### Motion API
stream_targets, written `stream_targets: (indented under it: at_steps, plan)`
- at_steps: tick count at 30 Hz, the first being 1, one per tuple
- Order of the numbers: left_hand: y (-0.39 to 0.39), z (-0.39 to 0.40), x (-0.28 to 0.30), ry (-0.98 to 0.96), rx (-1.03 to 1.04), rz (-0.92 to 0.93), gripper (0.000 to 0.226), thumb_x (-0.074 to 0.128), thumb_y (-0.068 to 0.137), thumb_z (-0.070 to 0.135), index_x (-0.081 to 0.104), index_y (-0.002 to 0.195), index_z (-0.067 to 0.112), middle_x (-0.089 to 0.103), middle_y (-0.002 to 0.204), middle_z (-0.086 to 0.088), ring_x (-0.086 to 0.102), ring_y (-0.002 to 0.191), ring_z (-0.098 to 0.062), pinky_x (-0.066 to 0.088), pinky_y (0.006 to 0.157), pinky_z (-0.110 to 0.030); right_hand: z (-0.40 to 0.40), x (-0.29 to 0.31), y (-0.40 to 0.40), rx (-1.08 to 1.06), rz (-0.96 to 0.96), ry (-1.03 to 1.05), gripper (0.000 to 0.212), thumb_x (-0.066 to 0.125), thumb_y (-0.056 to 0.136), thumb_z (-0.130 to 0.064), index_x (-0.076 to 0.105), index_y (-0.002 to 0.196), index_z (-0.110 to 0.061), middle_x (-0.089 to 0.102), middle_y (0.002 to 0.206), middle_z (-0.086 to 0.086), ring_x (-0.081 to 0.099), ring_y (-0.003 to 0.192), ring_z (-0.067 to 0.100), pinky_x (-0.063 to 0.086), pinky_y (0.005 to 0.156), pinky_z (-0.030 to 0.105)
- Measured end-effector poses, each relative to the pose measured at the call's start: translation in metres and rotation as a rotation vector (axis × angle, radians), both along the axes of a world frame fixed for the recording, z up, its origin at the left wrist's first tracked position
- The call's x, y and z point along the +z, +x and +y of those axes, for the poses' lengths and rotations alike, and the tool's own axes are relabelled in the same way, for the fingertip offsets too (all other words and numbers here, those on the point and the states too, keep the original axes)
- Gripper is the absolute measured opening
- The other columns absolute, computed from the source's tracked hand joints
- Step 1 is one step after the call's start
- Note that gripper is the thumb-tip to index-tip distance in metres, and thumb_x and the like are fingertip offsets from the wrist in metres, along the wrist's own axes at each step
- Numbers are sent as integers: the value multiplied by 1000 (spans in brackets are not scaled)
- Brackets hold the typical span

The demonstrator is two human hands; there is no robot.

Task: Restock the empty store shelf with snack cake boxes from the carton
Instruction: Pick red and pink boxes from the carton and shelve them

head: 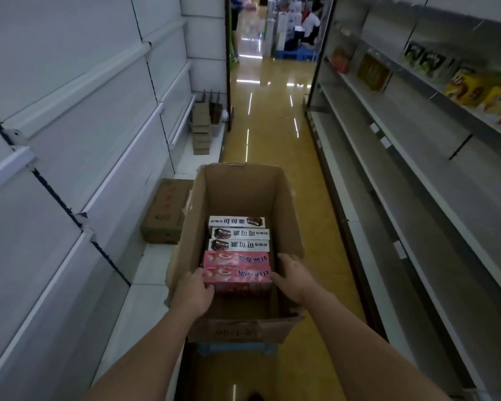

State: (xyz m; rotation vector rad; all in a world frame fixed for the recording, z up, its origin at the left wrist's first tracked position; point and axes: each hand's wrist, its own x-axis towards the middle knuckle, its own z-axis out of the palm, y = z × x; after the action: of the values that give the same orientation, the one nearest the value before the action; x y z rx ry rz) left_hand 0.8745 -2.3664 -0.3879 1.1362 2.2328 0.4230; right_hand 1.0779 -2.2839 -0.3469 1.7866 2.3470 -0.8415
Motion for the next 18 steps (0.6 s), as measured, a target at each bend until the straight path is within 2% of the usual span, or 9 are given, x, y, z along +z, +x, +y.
stream_targets:
  at_steps: [4, 10, 14, 18]
  plan:
    - [-3, 39, -29, -69, -66, 30, 39, 54, 94, 25, 48, 132, 21, 50, 130, -3, 51, 116, -20, 47, 94, -33, 46, -30, -11, 80, -90, 13, 61, 50, 95, -45, 31, 147, -20, 43, 145, 5, 42, 130, 24, 41, 104, 40]
    - [-10, 70, -74, -189, -96, 11, 53, 58, 92, 26, 39, 141, 20, 43, 138, -7, 43, 126, -25, 41, 103, -38, 83, -81, -27, 141, -114, -93, 60, 54, 91, -46, 36, 143, -21, 48, 137, 4, 45, 124, 23, 44, 99, 39]
    - [-20, 90, -108, -263, -117, 17, 63, 65, 88, 29, 35, 143, 22, 40, 141, -6, 39, 130, -25, 40, 104, -38, 101, -118, -38, 173, -154, -175, 70, 54, 91, -49, 26, 148, -20, 40, 144, 5, 40, 129, 24, 39, 104, 39]
    - [-27, 113, -143, -299, -158, -23, 74, 69, 84, 30, 29, 146, 24, 30, 148, -5, 32, 135, -26, 36, 109, -38, 110, -157, -53, 225, -212, -213, 76, 61, 89, -42, 20, 149, -20, 33, 149, 6, 34, 134, 25, 32, 109, 40]
